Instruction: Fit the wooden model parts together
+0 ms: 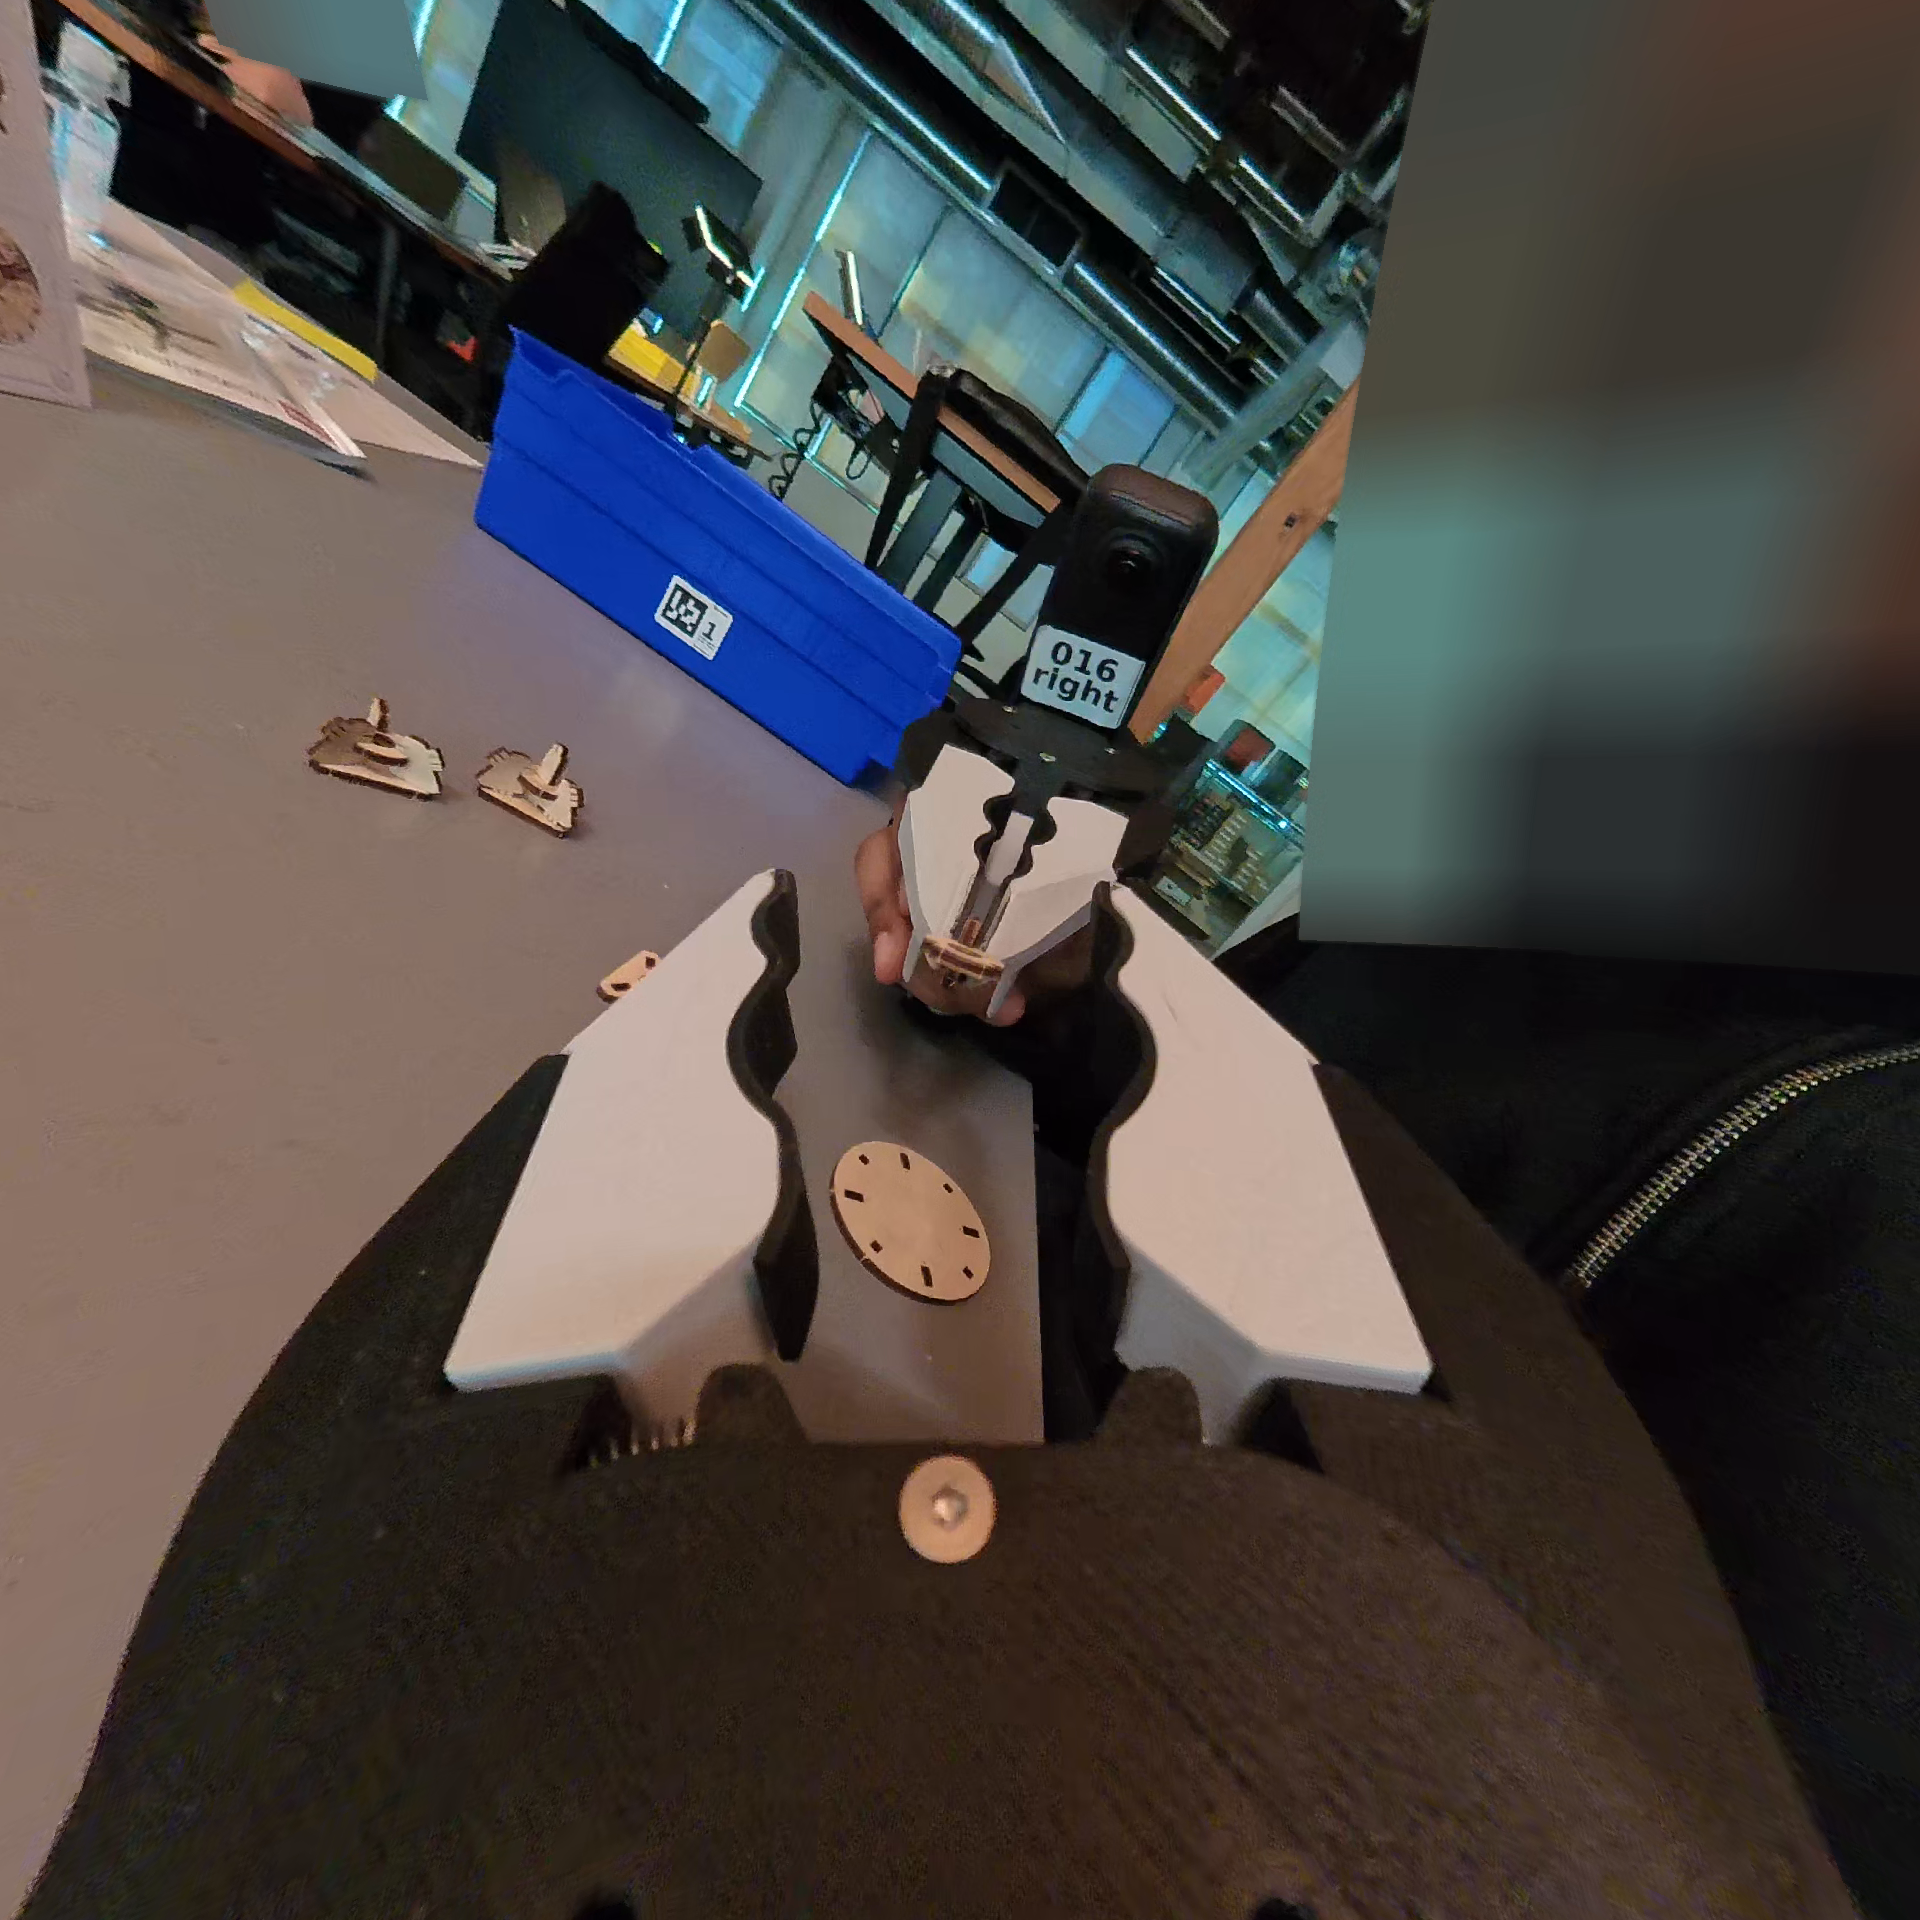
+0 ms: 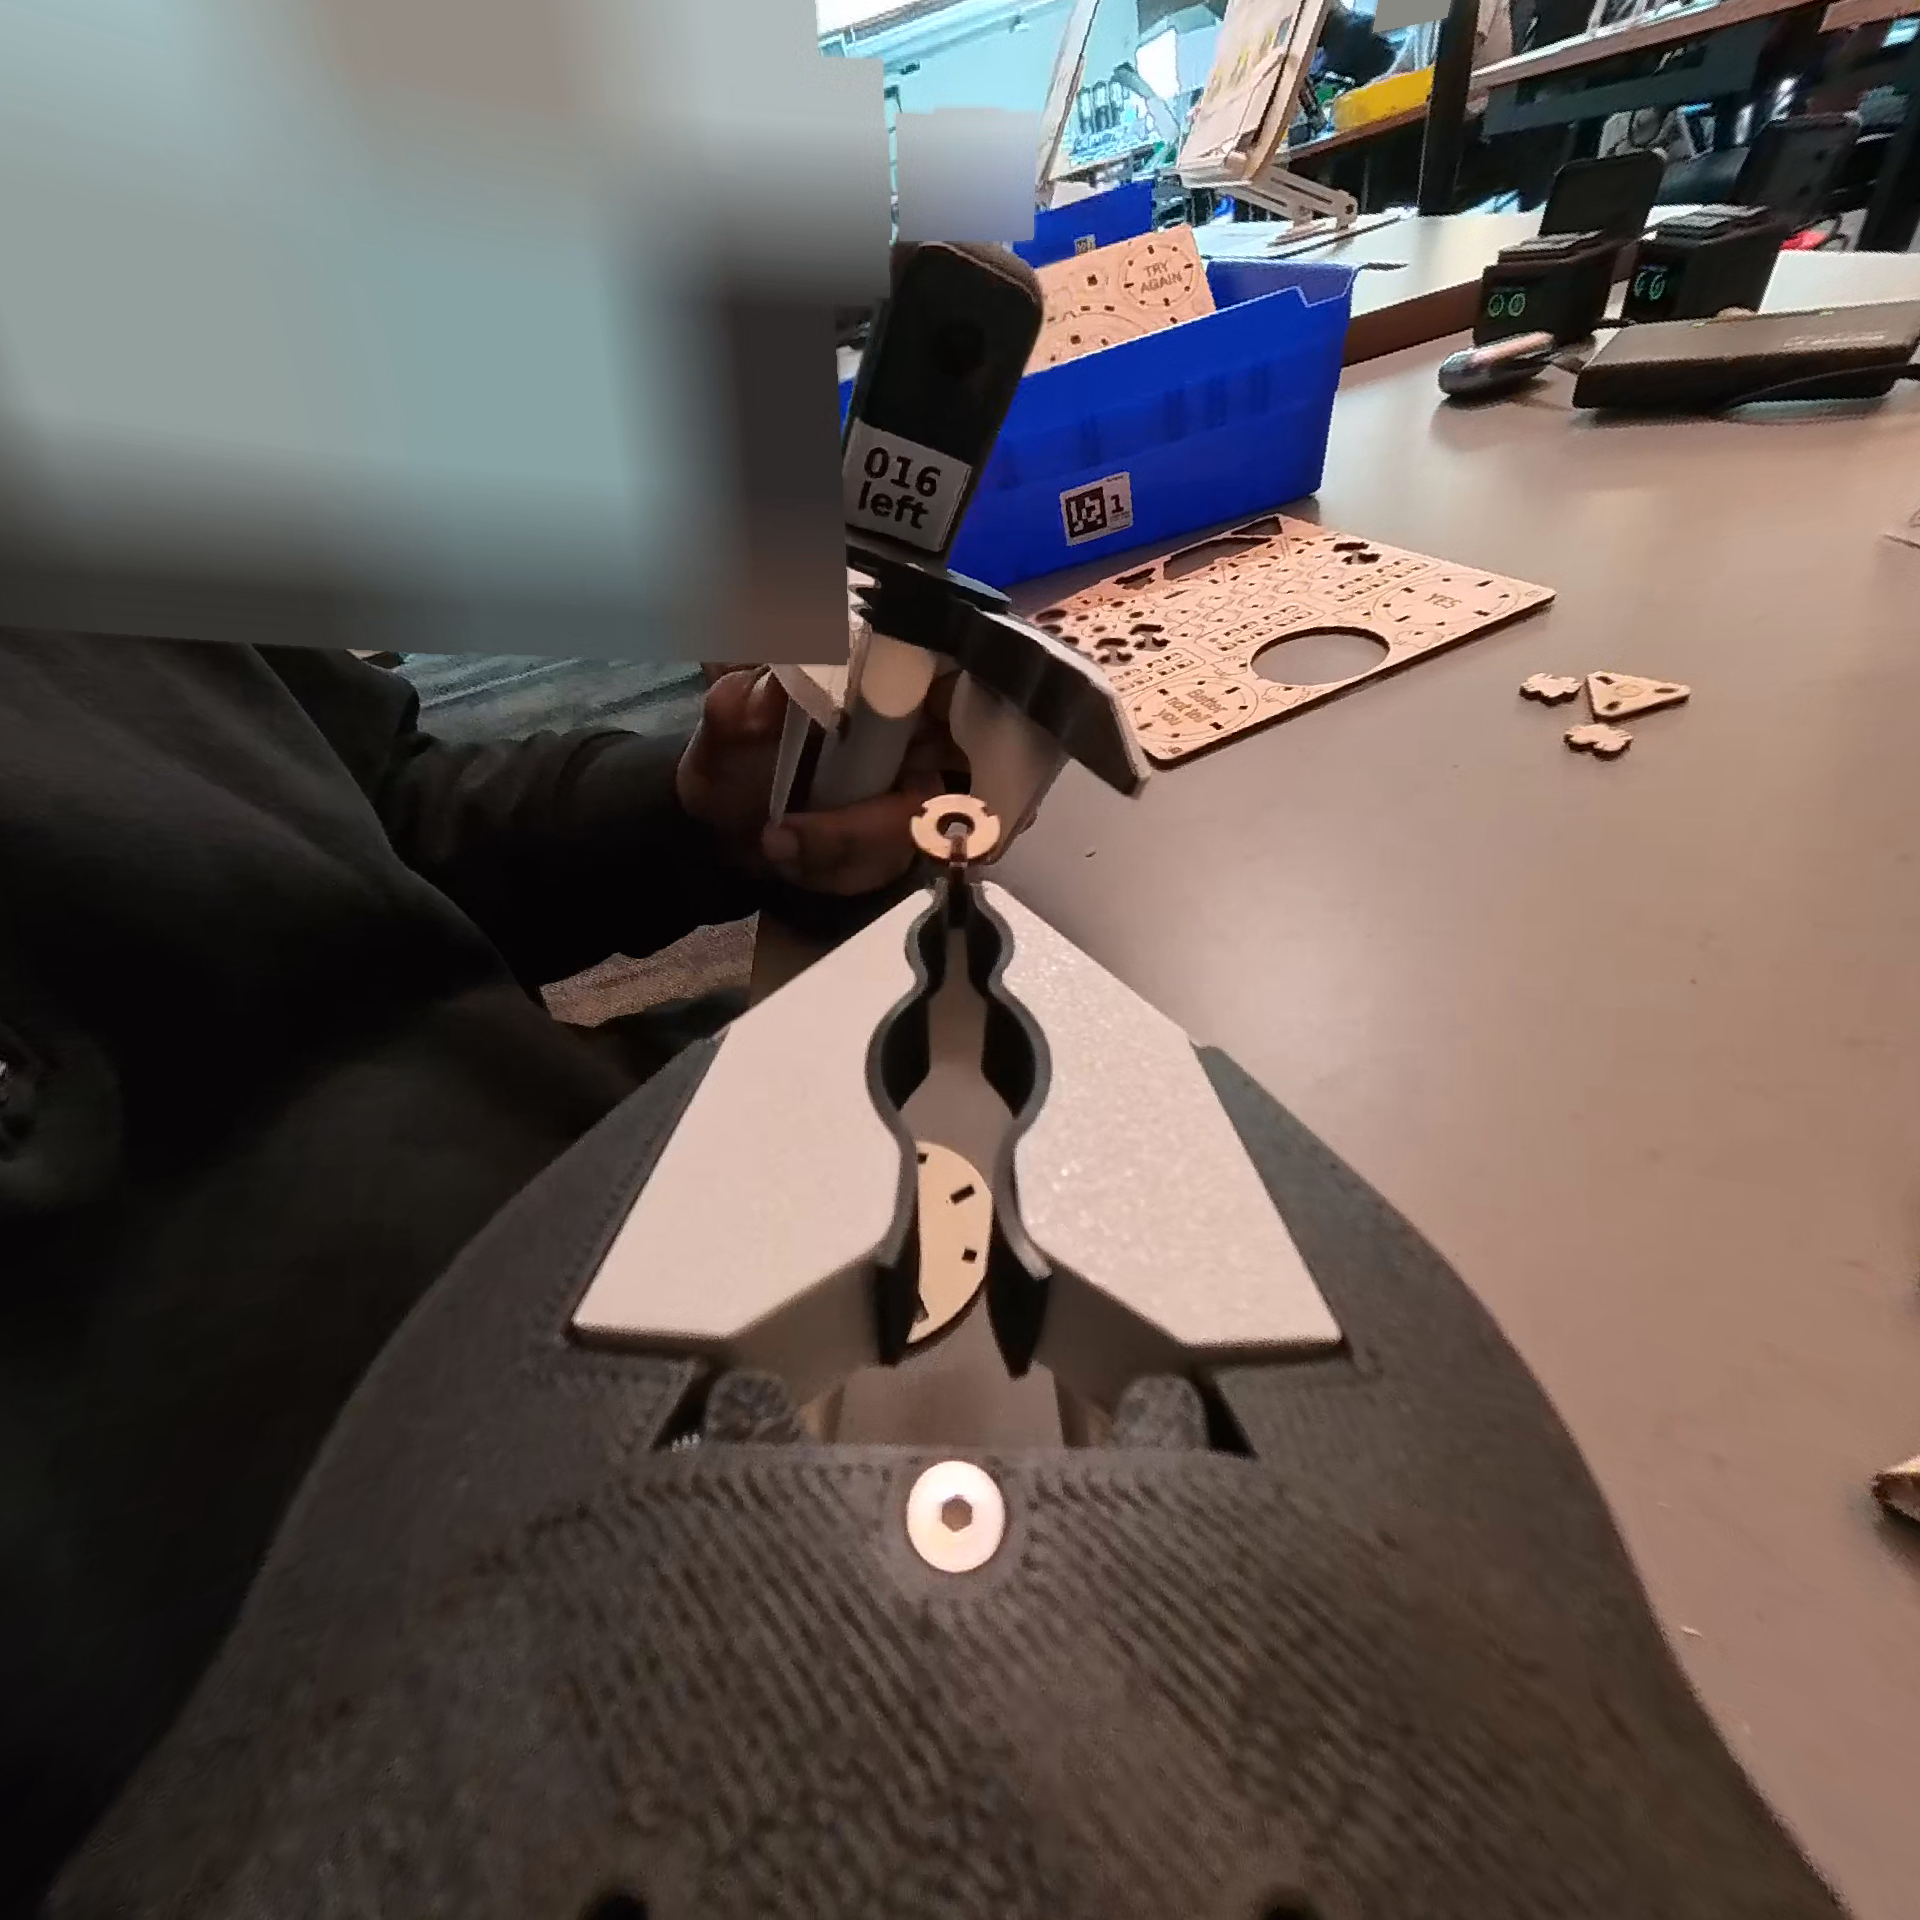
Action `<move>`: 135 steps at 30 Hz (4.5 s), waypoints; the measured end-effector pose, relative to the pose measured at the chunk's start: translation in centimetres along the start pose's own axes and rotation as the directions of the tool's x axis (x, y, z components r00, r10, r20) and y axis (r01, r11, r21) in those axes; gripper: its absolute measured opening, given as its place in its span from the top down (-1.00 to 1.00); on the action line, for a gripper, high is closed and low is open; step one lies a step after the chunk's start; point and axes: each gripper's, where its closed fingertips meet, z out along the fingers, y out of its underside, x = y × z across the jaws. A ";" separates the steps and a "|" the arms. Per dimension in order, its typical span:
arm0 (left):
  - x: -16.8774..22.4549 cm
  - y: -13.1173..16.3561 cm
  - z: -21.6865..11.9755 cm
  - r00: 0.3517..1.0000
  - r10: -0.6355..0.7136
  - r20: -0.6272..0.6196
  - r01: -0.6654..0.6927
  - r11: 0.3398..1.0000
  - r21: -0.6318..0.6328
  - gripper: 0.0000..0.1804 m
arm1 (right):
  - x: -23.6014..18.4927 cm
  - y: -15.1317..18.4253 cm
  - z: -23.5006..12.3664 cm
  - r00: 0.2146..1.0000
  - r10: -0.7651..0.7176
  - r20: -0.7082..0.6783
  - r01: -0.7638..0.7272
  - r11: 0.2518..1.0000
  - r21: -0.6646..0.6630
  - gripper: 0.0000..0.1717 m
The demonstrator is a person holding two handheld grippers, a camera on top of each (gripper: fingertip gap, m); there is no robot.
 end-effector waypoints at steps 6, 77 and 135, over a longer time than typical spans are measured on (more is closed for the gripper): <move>-0.2 -0.2 -0.1 1.000 0.014 0.021 -0.014 1.000 0.010 0.41 | -0.1 0.3 0.3 1.000 -0.023 -0.013 0.023 0.999 -0.024 1.00; -12.9 -1.9 -1.4 0.625 0.709 0.326 -0.404 0.651 -0.642 0.86 | 1.2 -0.9 -0.5 0.998 0.014 -0.060 -0.010 0.998 0.058 1.00; 3.4 0.3 1.6 0.942 0.326 -0.081 -0.331 0.942 -0.053 0.79 | -2.4 -3.8 -2.0 0.239 -0.857 -0.456 0.943 0.318 -0.103 1.00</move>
